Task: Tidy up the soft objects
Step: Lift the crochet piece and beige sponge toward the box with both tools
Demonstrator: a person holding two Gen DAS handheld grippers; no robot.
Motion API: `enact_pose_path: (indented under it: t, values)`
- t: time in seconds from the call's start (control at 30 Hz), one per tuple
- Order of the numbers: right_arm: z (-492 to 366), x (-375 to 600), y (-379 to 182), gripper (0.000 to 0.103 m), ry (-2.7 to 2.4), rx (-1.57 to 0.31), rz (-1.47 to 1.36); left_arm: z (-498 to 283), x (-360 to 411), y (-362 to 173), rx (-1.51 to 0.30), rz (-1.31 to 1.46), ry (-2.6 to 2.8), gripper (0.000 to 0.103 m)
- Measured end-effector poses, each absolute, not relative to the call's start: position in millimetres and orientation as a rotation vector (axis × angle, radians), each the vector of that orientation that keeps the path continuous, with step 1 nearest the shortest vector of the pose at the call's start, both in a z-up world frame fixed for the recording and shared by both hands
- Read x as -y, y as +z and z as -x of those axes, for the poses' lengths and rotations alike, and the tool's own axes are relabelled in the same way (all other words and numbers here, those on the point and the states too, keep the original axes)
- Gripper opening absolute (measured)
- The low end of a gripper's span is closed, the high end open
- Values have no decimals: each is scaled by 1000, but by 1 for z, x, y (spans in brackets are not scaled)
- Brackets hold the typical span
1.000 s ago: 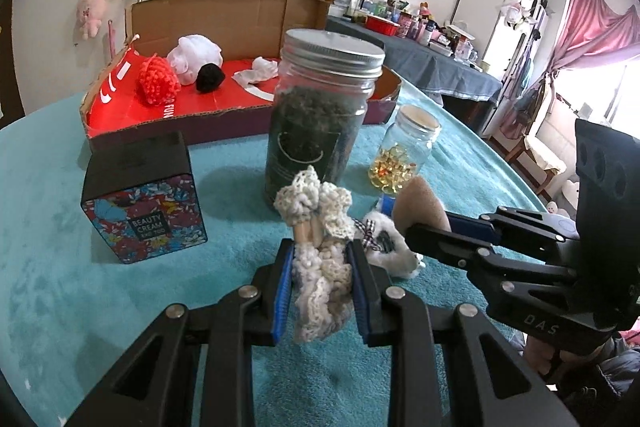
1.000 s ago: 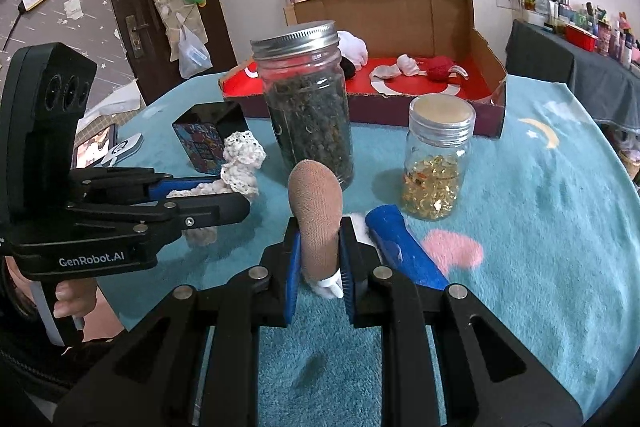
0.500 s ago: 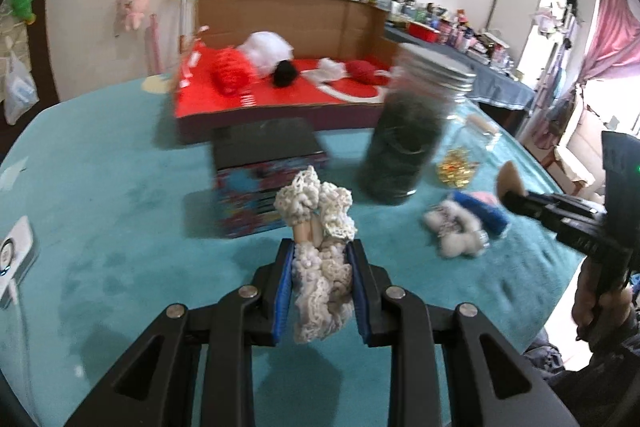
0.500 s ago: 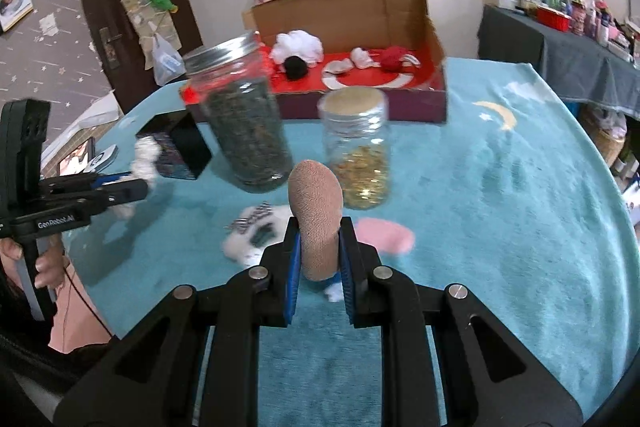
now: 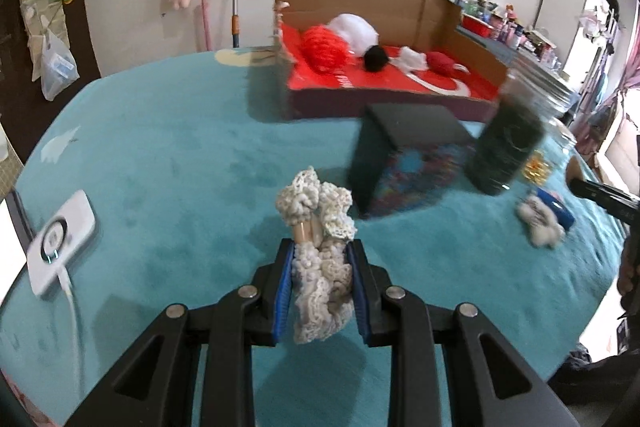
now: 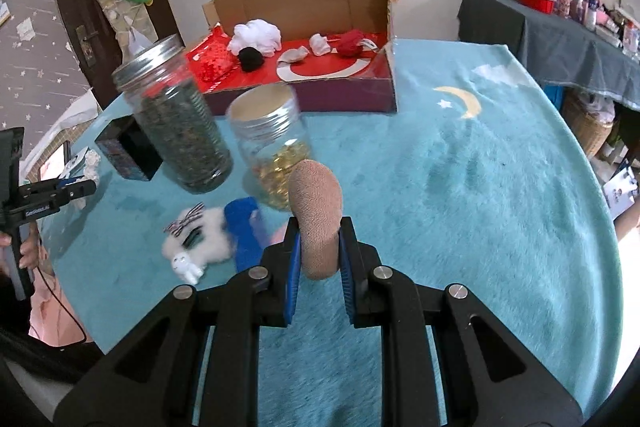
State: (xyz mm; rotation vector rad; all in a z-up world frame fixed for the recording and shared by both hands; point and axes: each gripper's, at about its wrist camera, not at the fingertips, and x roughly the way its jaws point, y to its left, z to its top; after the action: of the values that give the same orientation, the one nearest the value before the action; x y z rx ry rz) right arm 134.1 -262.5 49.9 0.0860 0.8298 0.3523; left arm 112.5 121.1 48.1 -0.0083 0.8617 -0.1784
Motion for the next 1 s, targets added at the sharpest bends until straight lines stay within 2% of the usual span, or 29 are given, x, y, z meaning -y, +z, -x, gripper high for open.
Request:
enact_pose_path:
  t: [0.47, 1.0]
  values:
    - [-196, 274, 61, 17, 480, -845, 6, -178, -125, 57, -849, -55, -371, 28]
    - [-238, 264, 74, 17, 618, -855, 34, -206, -127, 68, -842, -80, -480, 28]
